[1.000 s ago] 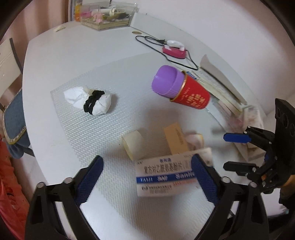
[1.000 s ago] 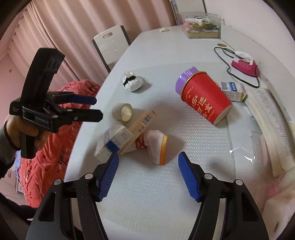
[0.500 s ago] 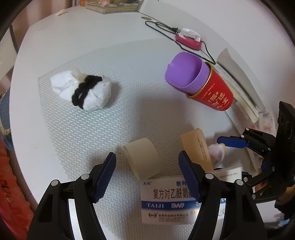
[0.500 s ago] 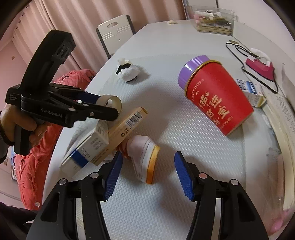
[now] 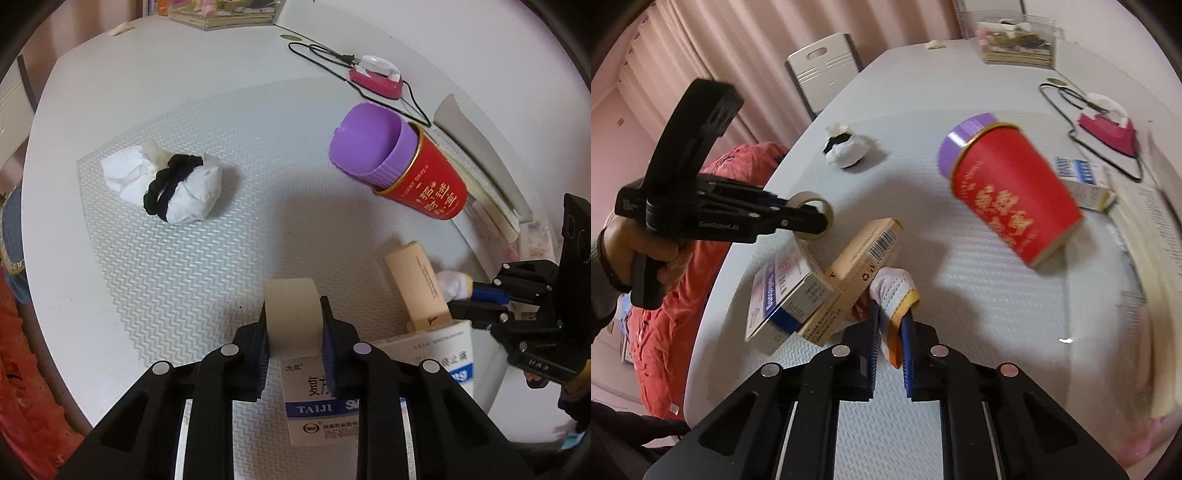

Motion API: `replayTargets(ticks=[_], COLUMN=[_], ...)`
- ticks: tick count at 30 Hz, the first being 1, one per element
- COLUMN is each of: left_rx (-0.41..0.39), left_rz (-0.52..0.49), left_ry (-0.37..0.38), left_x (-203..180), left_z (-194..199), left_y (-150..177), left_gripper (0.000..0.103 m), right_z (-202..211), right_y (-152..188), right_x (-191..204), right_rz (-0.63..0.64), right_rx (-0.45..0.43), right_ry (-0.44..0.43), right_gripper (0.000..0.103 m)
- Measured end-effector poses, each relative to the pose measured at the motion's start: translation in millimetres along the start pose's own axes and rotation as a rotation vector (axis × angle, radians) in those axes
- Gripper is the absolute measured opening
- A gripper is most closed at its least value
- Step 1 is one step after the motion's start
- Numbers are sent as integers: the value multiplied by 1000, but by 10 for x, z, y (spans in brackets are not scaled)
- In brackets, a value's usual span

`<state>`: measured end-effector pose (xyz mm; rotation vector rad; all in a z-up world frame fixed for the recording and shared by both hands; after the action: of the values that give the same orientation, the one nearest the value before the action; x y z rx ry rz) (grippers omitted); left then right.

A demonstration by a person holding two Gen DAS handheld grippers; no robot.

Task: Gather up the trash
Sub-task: 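Grasp the tape roll with left tool while right tool grasps red-white plush, then carry the tape roll and red-white plush over the orange bin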

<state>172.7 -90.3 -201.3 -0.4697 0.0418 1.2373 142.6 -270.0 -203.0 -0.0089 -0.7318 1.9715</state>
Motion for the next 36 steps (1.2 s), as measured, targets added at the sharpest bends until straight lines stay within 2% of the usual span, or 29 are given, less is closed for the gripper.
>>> replayTargets(ticks=[7, 11, 18, 26, 36], left_rx=[-52, -83, -143, -195, -265], left_rz=[-28, -50, -93, -124, -75], left_ry=[10, 6, 18, 10, -22], left_x=[-129, -222, -387, -478, -418], left_z=[316, 488, 935, 1403, 1854], left_y=[-80, -105, -13, 258, 769], left_gripper=[26, 26, 26, 26, 26], right_z=[349, 584, 1048, 1436, 1562], right_y=[-64, -144, -239, -197, -348], right_x=[30, 26, 156, 471, 1047], right_rz=[80, 75, 48, 39, 120], right_rx=[-26, -65, -146, -206, -257], right_ry=[154, 194, 174, 110, -17], right_gripper=[10, 10, 10, 10, 10])
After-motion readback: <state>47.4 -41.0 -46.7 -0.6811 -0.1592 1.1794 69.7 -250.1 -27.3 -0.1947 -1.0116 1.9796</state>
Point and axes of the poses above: each gripper's, at about its wrist camera, not at the fingertips, and z roughly against the way its jaws point, x to its left, y to its underside, the point moved 2 cm from there along -z, roughly the way its jaws point, and after that the axes turned 3 degrees about z, right-handed, at the moved point
